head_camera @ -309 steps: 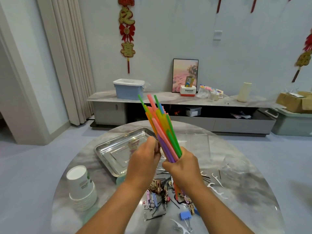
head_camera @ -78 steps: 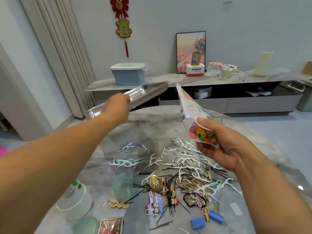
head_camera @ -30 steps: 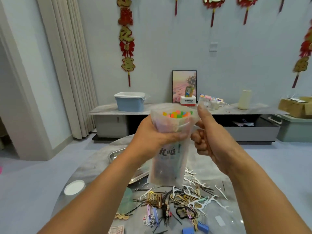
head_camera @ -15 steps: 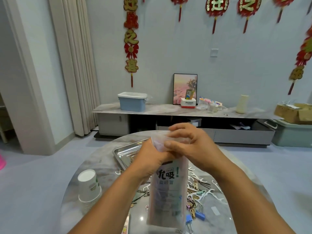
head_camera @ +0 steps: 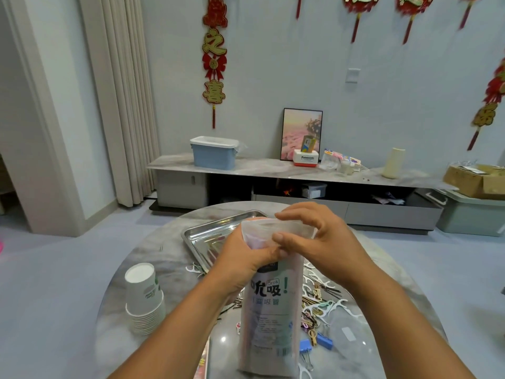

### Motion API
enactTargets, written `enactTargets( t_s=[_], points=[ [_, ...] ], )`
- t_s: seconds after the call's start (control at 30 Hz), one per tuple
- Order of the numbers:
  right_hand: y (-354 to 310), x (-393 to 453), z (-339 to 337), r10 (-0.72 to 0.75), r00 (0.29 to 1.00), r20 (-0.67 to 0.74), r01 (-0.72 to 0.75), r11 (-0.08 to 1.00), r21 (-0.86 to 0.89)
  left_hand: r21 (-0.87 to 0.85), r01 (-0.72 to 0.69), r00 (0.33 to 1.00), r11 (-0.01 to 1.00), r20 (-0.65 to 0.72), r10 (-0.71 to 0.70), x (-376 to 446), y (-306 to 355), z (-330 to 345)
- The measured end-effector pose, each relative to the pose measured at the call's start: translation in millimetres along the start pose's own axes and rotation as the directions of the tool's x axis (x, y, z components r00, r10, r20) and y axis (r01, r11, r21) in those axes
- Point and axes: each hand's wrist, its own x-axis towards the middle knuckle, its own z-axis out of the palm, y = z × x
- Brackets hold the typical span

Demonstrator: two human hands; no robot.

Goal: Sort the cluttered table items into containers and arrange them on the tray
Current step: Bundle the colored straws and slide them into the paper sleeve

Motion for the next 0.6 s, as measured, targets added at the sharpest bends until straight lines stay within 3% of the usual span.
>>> enactTargets(
  t_s=[0.1,0.27,0.6],
  points=[
    [3.7,0.4,-5.8,0.031,1.000,-0.003,-0.031,0.999,-0.021,-0.021,-0.012,1.000,1.000,0.000,0.012,0.1,2.0,-1.8],
    [10.0,4.8,-10.7,0.133,0.977,0.167,-0.147,0.986,0.074,-0.024,-0.004,0.999,1.000,0.035,0.005,-1.9,-0.9,-4.5],
    [3.4,6.9,-2.2,0.113,0.968,0.226,-0.126,0.991,0.043,0.017,0.016,0.994,1.000,0.112,-0.018,-1.0,-5.8,4.8]
  ],
)
